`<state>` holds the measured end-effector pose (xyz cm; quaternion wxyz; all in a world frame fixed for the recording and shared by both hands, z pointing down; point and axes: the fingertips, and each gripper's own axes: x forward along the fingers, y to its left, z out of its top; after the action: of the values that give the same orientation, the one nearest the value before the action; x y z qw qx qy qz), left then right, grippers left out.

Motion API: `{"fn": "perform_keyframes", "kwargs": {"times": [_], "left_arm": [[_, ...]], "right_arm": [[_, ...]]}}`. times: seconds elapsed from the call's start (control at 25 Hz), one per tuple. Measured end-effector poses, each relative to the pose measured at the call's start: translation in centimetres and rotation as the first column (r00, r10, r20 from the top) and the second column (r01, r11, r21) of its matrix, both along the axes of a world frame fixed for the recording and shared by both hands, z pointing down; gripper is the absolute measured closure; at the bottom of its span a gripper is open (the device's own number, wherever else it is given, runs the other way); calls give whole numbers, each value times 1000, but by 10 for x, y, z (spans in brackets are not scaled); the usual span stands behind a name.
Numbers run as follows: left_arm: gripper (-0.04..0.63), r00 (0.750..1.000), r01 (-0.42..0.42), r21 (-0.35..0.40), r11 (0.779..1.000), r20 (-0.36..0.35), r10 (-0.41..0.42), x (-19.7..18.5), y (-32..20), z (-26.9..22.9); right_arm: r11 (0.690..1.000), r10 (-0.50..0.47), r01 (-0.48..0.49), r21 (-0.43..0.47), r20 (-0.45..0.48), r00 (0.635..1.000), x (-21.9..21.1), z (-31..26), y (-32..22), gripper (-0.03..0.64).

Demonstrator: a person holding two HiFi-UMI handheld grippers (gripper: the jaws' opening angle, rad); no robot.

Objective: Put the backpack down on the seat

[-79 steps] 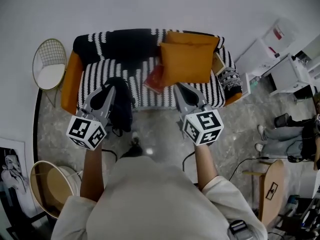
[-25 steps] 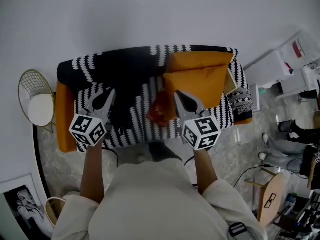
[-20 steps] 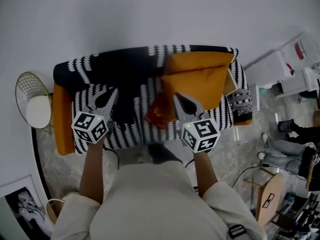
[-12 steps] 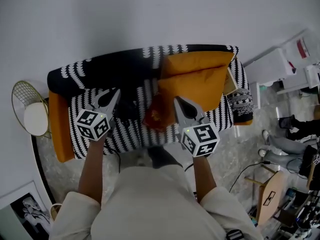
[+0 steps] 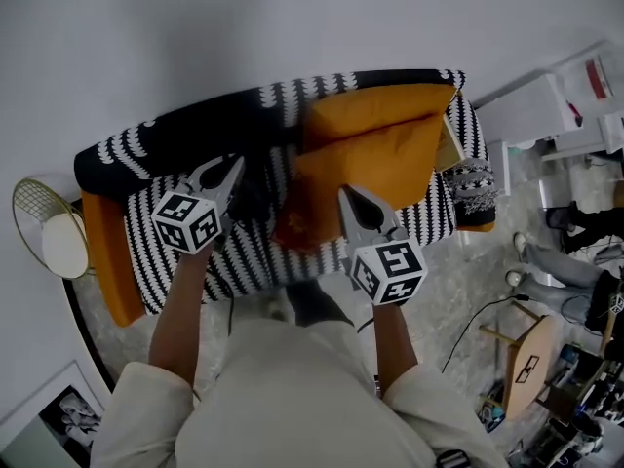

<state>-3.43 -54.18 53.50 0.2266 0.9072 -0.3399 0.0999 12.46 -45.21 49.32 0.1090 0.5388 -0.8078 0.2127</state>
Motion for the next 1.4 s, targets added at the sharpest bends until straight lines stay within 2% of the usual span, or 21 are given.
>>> {"fn": "perform_keyframes", "kwargs": {"times": [0.36,0.92,1.24,1.4], "left_arm": [[594,998,-54,-78,996,23,55,40,-44,47],[592,994,-97,-186,978,25,103,88,-87,115],[592,994,-101,-205,973,11,106,108,-114,135],[592,990,-131,-224,966,15,137,123,-111,142]], "right_arm": [[996,20,-20,-86,6,1000,12,46,-29,611],[983,88,-87,-162,-1,996,48,89,-54,611],[973,94,-93,-209,-4,996,53,110,-58,611],[974,84,-80,-210,6,996,48,112,-63,611]]}}
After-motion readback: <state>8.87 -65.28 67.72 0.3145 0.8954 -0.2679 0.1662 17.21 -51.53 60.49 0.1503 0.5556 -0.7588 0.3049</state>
